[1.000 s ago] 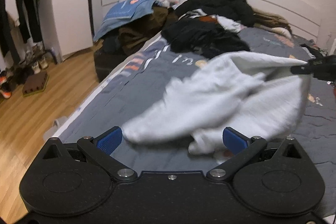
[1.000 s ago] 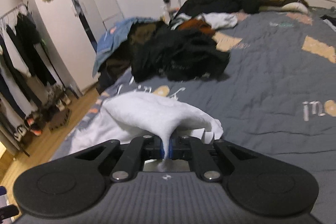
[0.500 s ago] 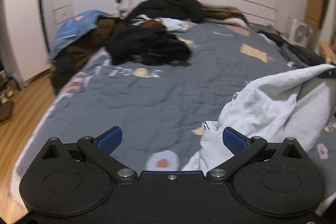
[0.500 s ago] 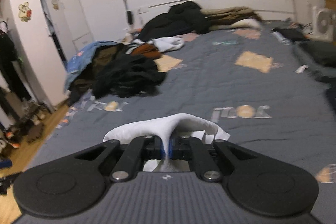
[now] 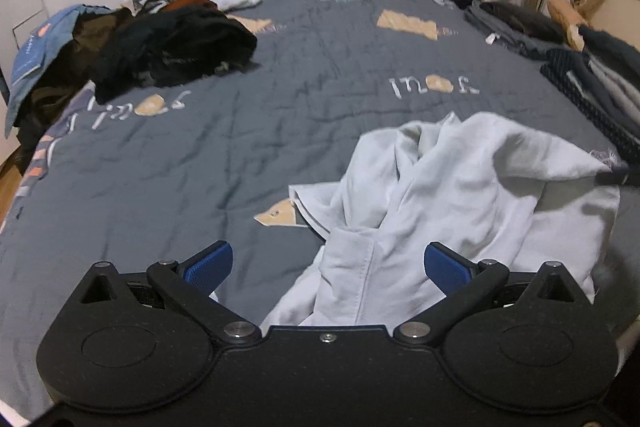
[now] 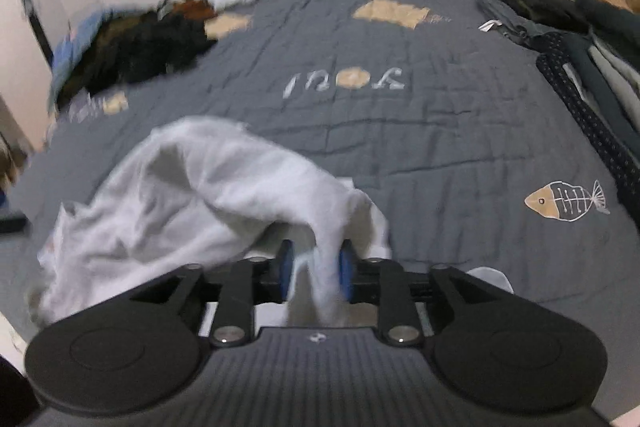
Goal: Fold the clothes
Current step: 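Grasp the sweatshirt with the left gripper while the right gripper holds another part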
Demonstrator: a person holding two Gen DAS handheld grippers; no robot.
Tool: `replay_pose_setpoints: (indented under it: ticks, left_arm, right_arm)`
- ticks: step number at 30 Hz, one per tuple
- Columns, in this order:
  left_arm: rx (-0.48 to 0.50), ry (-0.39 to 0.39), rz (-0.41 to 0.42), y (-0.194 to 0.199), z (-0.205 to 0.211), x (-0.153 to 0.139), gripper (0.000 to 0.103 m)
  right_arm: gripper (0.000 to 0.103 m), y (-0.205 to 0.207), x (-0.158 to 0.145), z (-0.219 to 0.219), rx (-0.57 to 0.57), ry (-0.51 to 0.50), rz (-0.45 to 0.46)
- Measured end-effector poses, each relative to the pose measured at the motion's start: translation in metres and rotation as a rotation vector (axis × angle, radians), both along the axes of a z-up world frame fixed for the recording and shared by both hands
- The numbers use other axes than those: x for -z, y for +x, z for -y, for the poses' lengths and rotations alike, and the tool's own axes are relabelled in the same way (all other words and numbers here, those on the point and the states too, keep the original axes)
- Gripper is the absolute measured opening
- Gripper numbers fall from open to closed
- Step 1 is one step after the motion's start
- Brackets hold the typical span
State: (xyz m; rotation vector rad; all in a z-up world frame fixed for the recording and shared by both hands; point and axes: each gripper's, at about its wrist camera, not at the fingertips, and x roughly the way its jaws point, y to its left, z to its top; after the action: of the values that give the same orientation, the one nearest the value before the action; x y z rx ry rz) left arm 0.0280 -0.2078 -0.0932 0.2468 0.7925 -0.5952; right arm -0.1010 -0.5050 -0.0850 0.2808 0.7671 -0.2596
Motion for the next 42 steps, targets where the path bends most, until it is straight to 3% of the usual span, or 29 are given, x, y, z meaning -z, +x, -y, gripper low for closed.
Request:
replay_pose_setpoints:
  ticks: [6, 7, 9, 12, 14, 18, 25, 29, 32, 33, 36, 38, 42]
  left_arm:
    - [-0.002, 0.009, -0.016, 0.012, 0.020, 0.021, 0.099]
    - [-0.003, 0.009, -0.031, 0.013, 0.023, 0.025, 0.094]
    - [0.011, 0.002, -0.070, 0.011, 0.028, 0.032, 0.056]
    - [0.034, -0.005, -0.069, -0.005, 0.030, 0.033, 0.029]
    - [0.073, 0.006, -0.031, -0.022, 0.029, 0.028, 0.018]
    - [0.216, 0.026, 0.013, -0.059, 0.032, 0.018, 0.014]
    - [0.455, 0.060, 0.044, -0.119, 0.050, 0.015, 0.012]
    - [0.560, 0.129, 0.029, -0.144, 0.062, 0.027, 0.013]
    - [0.549, 0.145, 0.049, -0.152, 0.062, 0.028, 0.024]
    - [0.542, 0.148, 0.058, -0.154, 0.061, 0.029, 0.035]
    - [0.476, 0.059, 0.074, -0.141, 0.049, 0.009, 0.064]
    - [0.417, 0.004, 0.097, -0.122, 0.041, -0.006, 0.066]
    - [0.382, 0.093, 0.119, -0.089, 0.053, 0.010, 0.066]
  right_arm:
    - [0.060, -0.005, -0.012, 0.015, 0.001, 0.036, 0.153]
    - [0.062, -0.003, -0.014, 0.015, -0.010, 0.036, 0.173]
    - [0.065, 0.008, -0.012, 0.015, -0.033, 0.028, 0.180]
    - [0.065, 0.026, -0.007, 0.014, -0.066, 0.015, 0.185]
    - [0.065, 0.037, -0.003, 0.012, -0.097, 0.002, 0.185]
    - [0.066, 0.042, 0.009, 0.004, -0.154, -0.017, 0.171]
    - [0.067, 0.029, 0.014, 0.000, -0.189, 0.009, 0.164]
    - [0.076, 0.023, 0.015, 0.006, -0.171, 0.046, 0.196]
    - [0.077, 0.025, 0.021, 0.012, -0.146, 0.073, 0.181]
    - [0.077, 0.027, 0.024, 0.013, -0.135, 0.075, 0.169]
    - [0.077, 0.029, 0.031, 0.013, -0.126, 0.043, 0.135]
    - [0.077, 0.030, 0.035, 0.010, -0.130, 0.005, 0.115]
    - [0.077, 0.026, 0.033, 0.014, -0.120, 0.010, 0.130]
